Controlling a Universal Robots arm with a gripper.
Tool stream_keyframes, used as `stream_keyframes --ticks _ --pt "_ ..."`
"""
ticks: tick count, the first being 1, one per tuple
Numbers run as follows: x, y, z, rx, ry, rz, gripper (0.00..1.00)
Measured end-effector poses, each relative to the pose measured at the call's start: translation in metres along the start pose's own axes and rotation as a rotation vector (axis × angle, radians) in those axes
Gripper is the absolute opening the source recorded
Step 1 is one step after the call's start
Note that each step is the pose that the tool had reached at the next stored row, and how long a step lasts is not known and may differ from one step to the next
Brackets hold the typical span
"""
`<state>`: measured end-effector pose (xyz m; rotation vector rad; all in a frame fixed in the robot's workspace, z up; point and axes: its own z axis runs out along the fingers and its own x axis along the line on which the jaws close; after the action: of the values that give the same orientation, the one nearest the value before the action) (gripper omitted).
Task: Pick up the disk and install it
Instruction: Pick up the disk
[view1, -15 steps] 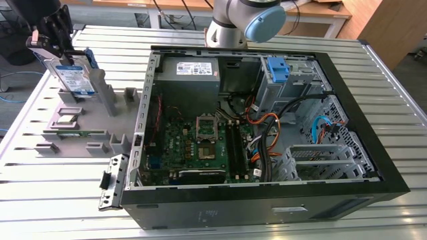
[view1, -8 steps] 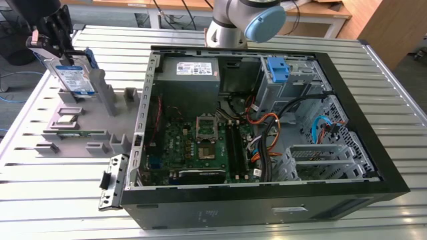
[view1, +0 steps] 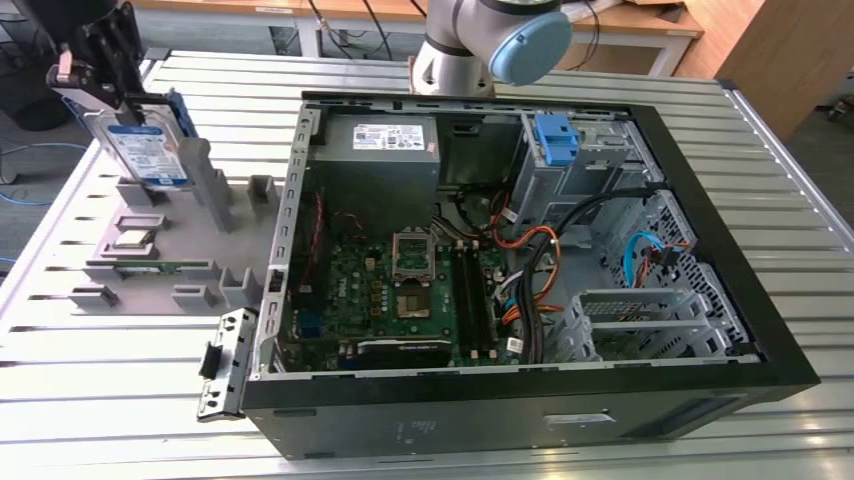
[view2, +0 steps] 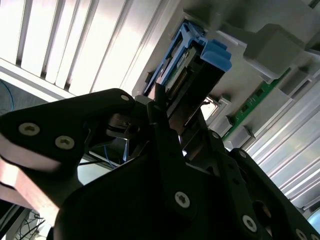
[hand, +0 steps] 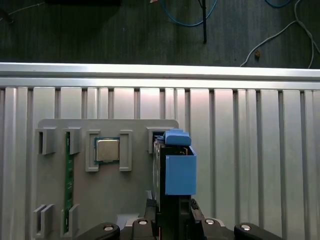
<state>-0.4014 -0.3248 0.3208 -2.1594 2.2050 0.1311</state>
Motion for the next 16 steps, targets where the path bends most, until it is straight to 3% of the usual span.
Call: stream_keyframes --ticks 10,16 --pt "-0.0025 0.0006 -0.0257 0.0001 -0.0001 0.000 0.35" --pt "-0.0044 0.0011 -0.0455 -0.0001 0.0001 0.000 0.35"
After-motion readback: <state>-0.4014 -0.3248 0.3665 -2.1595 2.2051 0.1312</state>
